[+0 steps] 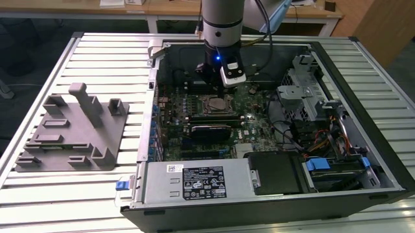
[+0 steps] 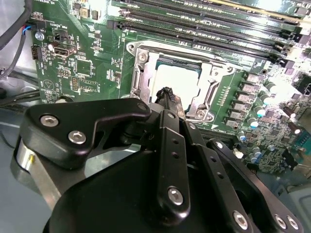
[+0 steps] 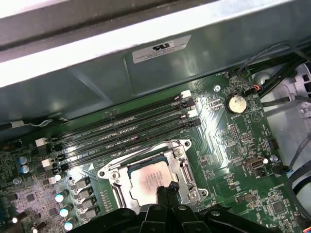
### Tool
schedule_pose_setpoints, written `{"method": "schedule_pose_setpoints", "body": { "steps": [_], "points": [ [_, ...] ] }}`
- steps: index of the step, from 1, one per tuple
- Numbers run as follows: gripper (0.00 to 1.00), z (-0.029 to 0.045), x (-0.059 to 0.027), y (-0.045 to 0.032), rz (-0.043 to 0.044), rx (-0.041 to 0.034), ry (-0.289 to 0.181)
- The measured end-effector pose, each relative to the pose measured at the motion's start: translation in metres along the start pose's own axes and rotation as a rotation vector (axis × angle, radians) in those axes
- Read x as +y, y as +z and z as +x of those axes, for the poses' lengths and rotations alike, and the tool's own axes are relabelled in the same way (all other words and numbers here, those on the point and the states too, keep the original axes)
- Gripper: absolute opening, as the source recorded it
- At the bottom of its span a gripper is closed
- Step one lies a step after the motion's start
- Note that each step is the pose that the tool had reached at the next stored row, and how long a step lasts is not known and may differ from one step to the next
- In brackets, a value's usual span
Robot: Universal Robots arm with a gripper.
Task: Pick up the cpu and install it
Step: 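Install the second cpu locking lever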
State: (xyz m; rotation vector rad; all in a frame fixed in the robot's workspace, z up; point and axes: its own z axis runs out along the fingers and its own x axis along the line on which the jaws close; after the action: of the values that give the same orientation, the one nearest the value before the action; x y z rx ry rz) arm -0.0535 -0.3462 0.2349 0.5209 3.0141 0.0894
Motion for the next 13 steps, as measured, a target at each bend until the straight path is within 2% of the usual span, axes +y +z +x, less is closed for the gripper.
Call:
{"method": "schedule_pose_setpoints", "body": {
  "steps": [6,13],
  "points": [
    [0.11,-0.0002,-0.0006,-0.0003,0.0004,0.0002,0.0],
    [0.11,-0.002,-0.0054,-0.0004,0.0004,0.0001,0.0]
  ]
}}
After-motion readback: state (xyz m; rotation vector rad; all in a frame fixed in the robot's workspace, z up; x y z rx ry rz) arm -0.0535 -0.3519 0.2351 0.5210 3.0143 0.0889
